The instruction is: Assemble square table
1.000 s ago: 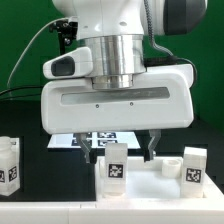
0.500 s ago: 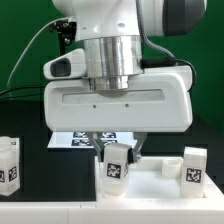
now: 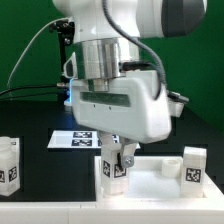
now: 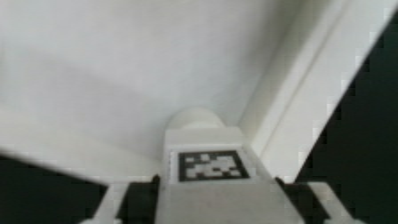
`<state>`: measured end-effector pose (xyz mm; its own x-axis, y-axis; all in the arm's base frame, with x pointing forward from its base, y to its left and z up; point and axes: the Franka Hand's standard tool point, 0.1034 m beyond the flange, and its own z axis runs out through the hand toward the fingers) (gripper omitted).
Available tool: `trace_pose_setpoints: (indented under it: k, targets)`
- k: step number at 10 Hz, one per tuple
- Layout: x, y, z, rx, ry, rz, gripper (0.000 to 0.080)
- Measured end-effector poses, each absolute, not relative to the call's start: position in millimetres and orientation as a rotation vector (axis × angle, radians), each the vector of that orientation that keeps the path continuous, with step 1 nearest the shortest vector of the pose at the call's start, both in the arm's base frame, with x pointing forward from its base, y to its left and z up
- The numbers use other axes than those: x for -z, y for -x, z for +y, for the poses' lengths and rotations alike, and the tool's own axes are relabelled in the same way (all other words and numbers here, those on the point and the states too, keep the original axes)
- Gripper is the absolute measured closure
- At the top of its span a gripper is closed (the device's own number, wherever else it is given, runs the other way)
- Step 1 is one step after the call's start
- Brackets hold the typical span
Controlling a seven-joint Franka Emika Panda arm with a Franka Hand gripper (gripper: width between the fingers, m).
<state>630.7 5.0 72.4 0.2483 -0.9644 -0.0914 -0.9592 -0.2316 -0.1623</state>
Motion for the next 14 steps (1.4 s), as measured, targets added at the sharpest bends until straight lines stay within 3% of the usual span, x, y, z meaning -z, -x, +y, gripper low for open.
trace_pose_setpoints:
  k: [4,5,6,7,8,10,13,14]
  targets:
    - [-72.5,-631,4,0.05,2.345,1.79,0.0509]
    - [-74.1,-633,3,0.084,2.506,1.574,0.0509]
    - [-74.7,-634,3,0.12,2.663,1.309,0.027]
    - [-74.5,-634,4,0.139,2.772,1.105,0.027]
    - [-74.2,-634,4,0.141,2.785,1.074,0.0187]
    - [-74.5,-634,0,0.166,2.9,0.796,0.0158]
    - [-75.1,-633,-4,0.171,3.092,-0.091,0.0151]
    - [-75.3,-634,-5,0.174,3.09,-0.023,0.0151]
